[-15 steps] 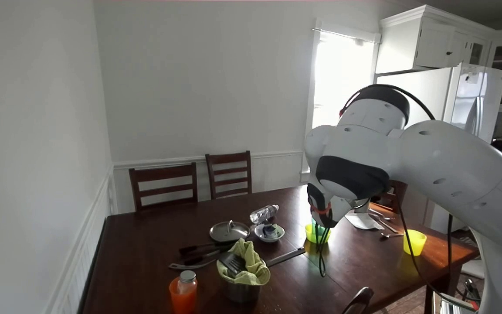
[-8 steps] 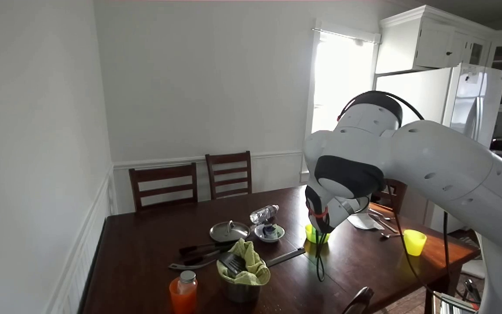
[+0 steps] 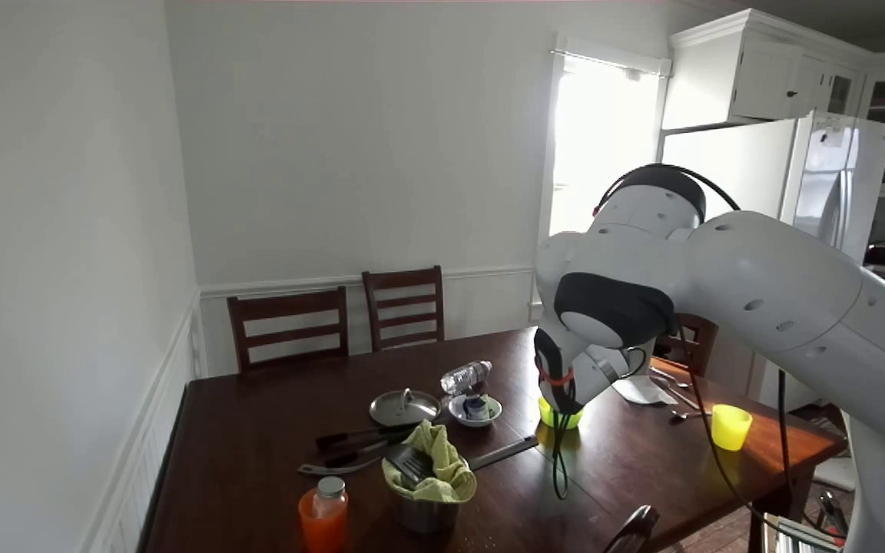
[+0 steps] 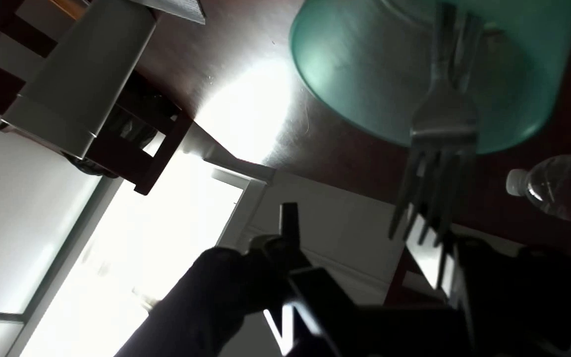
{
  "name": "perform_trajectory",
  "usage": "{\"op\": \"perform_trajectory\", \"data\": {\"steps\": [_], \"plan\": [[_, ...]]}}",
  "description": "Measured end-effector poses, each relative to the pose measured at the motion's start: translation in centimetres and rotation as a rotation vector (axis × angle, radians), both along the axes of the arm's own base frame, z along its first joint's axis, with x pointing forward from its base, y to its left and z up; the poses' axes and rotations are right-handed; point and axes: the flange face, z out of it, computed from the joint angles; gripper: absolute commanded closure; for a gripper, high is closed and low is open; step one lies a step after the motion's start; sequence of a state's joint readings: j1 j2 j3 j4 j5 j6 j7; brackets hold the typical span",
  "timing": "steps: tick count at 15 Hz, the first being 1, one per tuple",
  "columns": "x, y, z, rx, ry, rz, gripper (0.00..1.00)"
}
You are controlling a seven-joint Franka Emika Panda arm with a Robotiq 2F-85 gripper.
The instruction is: Pick up the spoon from the table and put it in the blue cup that is in the yellow bowl, pick up the fork and put it in the blue cup that is in the yellow bowl
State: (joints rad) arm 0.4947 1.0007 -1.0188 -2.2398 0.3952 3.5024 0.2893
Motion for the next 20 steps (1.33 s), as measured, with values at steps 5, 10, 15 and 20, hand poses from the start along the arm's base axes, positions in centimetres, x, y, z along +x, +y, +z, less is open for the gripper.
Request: {"op": "perform_trajectory", "data": {"steps": [5, 10, 15, 20], "plan": [[0.2, 0.3, 1.5, -0.001, -0.015, 0.026, 0.0], [-0.7, -0.8, 5.3, 0.07, -0.024, -0.006, 0.0], [-2.4, -3.5, 9.4, 0.239, 0.027, -0.121, 0.0], [-3.7, -5.0, 12.4, 0.419, 0.076, -0.207, 0.0]]}}
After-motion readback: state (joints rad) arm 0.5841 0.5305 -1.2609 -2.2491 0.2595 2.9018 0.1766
